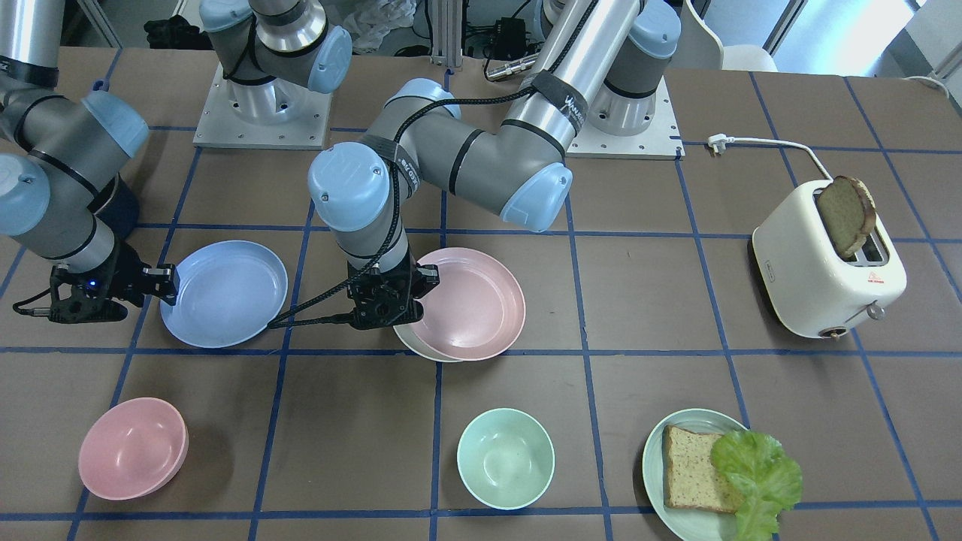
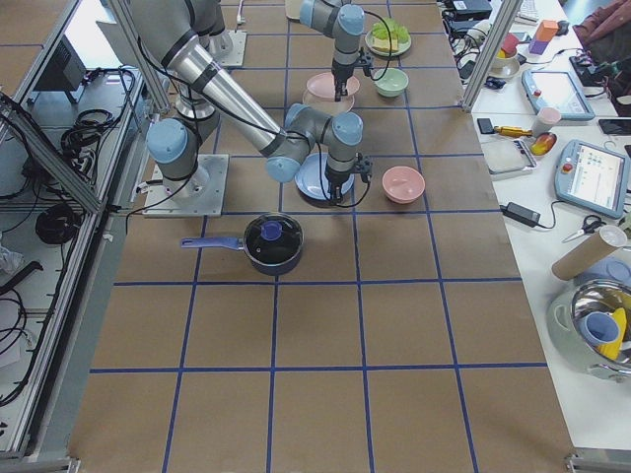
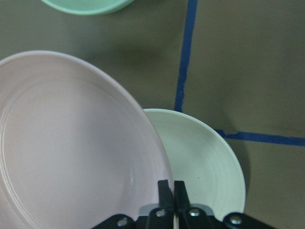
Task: Stack three plates with pink and blue
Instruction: 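Release the pink plate with the left gripper while the right gripper lifts the blue plate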
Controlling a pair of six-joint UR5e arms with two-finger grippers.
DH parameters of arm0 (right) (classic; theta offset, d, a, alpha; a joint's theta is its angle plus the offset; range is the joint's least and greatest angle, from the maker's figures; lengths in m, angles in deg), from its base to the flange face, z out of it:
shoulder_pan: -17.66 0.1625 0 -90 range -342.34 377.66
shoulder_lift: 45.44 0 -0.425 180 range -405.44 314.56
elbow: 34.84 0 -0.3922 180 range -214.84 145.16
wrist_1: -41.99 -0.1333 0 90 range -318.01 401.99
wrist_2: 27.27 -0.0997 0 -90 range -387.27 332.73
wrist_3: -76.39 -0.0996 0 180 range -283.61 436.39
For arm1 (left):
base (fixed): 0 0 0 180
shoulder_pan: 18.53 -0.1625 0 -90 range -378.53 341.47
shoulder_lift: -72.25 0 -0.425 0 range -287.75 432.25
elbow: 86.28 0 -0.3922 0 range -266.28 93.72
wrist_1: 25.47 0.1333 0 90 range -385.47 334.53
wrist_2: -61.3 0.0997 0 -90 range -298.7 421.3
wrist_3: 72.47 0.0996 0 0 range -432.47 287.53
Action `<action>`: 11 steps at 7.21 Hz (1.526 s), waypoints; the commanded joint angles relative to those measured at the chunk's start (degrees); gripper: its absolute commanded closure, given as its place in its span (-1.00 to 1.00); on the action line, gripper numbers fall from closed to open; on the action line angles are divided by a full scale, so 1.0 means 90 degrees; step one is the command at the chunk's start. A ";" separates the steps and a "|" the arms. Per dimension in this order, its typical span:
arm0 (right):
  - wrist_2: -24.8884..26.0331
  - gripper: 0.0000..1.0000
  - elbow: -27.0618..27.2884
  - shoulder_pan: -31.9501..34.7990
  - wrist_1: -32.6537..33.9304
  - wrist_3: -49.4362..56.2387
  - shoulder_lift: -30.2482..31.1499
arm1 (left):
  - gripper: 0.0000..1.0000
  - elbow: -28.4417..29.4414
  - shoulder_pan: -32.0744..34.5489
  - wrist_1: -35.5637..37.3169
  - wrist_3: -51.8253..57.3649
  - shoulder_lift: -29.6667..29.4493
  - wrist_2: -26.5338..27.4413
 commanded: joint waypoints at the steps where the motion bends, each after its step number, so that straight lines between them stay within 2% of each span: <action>1: -0.0020 0.07 -0.0003 -0.0006 0.0000 0.0001 -0.0069 | 1.00 0.0041 0.0083 0.0010 -0.0111 -0.0140 -0.0084; 3: -0.0020 0.10 -0.0003 -0.0006 0.0000 0.0001 -0.0079 | 1.00 -0.0017 0.0142 0.0049 -0.0229 -0.0199 -0.0074; 4: -0.0020 0.15 0.0007 -0.0006 -0.0019 -0.0018 -0.0089 | -0.56 -0.0017 0.0142 0.0059 -0.0219 -0.0199 -0.0007; 5: -0.0020 0.20 0.0007 -0.0006 -0.0019 -0.0106 -0.0089 | -1.00 -0.0008 0.0142 0.0107 -0.0229 -0.0199 -0.0016; 6: -0.0020 0.22 0.0007 -0.0006 -0.0029 -0.0107 -0.0089 | -1.00 0.0012 0.0142 0.0108 -0.0229 -0.0151 -0.0026; 8: -0.0001 0.40 -0.0022 -0.0006 -0.0049 -0.0107 -0.0186 | -1.00 0.0157 -0.0062 0.0098 0.0023 0.0199 -0.0026; 10: -0.0001 0.48 -0.0032 -0.0006 -0.0058 -0.0107 -0.0186 | -1.00 0.0314 -0.0753 -0.0252 0.0774 0.0706 -0.0307; 11: -0.0001 0.56 -0.0042 -0.0006 -0.0088 -0.0107 -0.0177 | -1.00 0.0315 -0.1240 -0.0766 0.1251 0.1028 -0.0319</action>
